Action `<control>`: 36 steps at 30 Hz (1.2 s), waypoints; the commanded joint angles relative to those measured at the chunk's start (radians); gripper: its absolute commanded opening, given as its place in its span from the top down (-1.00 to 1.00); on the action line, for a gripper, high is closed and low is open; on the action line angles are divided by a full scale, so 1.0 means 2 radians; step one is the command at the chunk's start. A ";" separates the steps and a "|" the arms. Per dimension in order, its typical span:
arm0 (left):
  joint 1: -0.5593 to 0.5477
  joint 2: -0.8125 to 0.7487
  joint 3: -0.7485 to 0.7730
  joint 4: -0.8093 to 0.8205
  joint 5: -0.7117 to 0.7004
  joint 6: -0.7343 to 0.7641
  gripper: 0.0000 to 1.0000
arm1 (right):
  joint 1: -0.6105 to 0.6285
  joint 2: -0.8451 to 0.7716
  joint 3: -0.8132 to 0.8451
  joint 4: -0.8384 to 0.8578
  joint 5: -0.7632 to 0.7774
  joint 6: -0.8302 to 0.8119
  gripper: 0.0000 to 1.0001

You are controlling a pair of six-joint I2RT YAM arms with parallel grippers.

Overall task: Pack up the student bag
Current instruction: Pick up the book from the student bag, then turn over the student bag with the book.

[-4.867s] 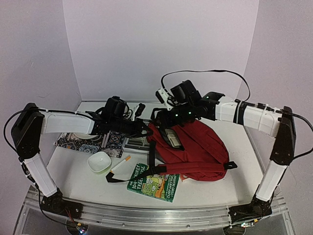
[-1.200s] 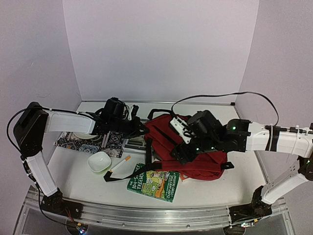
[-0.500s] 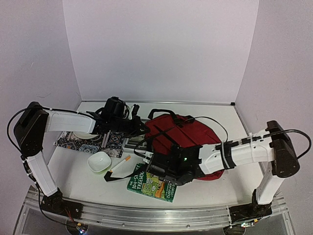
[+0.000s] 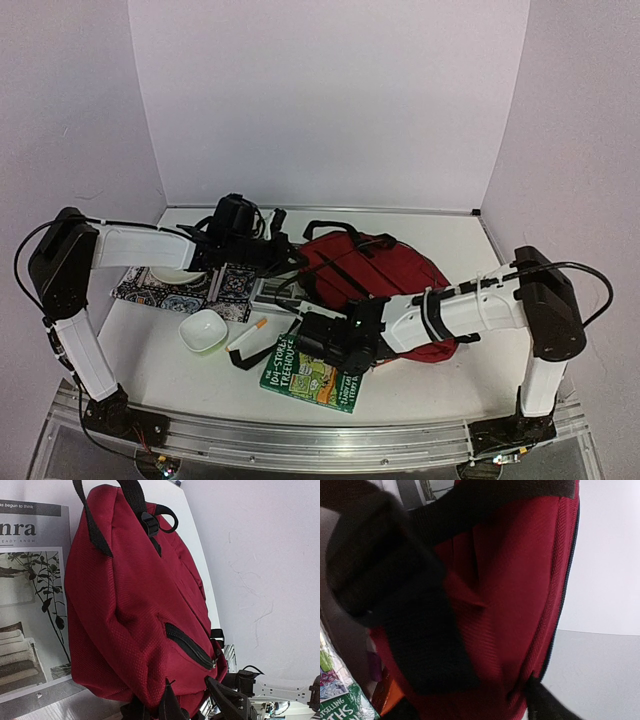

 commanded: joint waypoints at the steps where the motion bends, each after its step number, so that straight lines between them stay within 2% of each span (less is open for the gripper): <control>1: -0.004 -0.030 0.031 0.032 0.012 0.010 0.83 | -0.008 -0.028 0.025 -0.017 0.022 0.004 0.48; 4: -0.004 -0.039 0.037 0.031 0.005 0.022 0.60 | -0.011 -0.055 0.030 -0.017 0.010 -0.007 0.96; 5: -0.004 -0.042 0.040 0.029 0.002 0.026 0.49 | -0.012 -0.064 0.032 -0.017 0.006 -0.012 1.00; 13: 0.000 -0.078 0.075 -0.025 -0.052 0.099 -0.26 | -0.053 -0.151 0.071 -0.016 -0.045 -0.045 1.00; 19: 0.003 -0.135 0.074 -0.075 -0.154 0.153 -0.62 | -0.097 -0.190 0.140 -0.038 -0.120 -0.040 1.00; 25: 0.004 -0.198 0.047 -0.097 -0.253 0.186 -0.84 | -0.126 -0.190 0.214 -0.069 -0.205 0.014 1.00; 31: 0.004 -0.239 0.021 -0.110 -0.319 0.206 -0.88 | -0.147 -0.175 0.290 -0.088 -0.295 0.087 1.00; 36: 0.004 -0.262 0.012 -0.120 -0.356 0.219 -0.89 | -0.161 -0.163 0.332 -0.090 -0.314 0.117 1.00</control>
